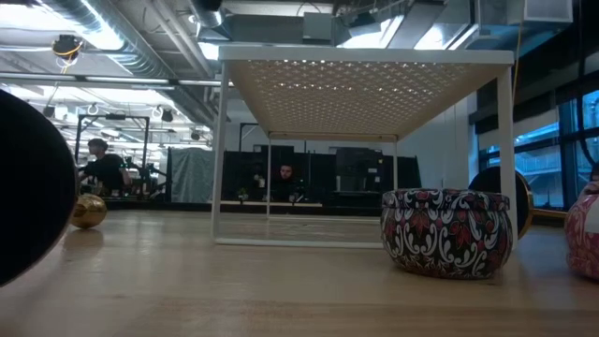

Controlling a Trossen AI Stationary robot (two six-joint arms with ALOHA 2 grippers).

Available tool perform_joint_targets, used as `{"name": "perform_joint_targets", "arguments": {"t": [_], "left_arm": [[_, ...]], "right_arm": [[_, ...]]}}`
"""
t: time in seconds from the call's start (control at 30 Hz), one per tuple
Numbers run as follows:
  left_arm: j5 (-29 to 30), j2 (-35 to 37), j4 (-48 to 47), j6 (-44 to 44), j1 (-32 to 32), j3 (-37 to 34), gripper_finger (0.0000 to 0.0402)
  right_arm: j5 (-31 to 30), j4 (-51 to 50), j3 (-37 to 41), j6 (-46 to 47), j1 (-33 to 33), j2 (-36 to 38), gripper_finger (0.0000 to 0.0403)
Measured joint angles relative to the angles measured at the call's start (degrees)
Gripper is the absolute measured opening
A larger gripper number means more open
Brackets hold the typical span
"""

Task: Pick & Place candle stick holders
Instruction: Put the top silver scented candle on the shelf

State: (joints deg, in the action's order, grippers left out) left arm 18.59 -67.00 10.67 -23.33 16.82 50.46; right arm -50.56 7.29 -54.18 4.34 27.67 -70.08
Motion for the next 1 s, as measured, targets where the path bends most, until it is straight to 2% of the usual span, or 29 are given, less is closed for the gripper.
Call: {"name": "perform_joint_targets", "arguments": {"t": [0.1, 0.23, 0.37, 0.53, 0.77, 0.93, 1.0], "left_arm": [[-0.1, -0.1, -4.5, -0.5, 1.7, 0.0, 0.0381], [0.6, -1.7, -8.6, -2.0, 3.0, -0.1, 0.0381], [2.8, -3.9, -10.4, -3.7, 3.7, -0.1, 0.0381], [1.6, -5.9, -10.9, -7.0, 3.3, -0.1, 0.0381], [1.0, -6.6, -11.3, -8.7, 3.5, 0.0, 0.0381], [1.1, -6.6, -11.3, -8.7, 4.0, 0.0, 0.0381], [1.2, -6.6, -11.4, -8.8, 4.4, 0.0, 0.0381]], "right_arm": [[0.4, -11.1, -3.3, 8.2, -3.6, 1.4, 0.0354], [2.4, -31.0, -11.8, 22.9, -9.8, 0.6, 0.0354], [8.9, -43.6, -19.9, 31.6, -15.8, -2.7, 0.0354], [17.5, -56.0, -31.0, 37.2, -21.2, -9.7, 0.0354], [21.4, -74.9, -47.5, 44.0, -26.1, -21.9, 0.0354], [25.7, -79.0, -52.1, 46.3, -29.5, -27.1, 0.0354], [30.4, -78.7, -52.3, 46.4, -31.8, -28.0, 0.0354]]}}
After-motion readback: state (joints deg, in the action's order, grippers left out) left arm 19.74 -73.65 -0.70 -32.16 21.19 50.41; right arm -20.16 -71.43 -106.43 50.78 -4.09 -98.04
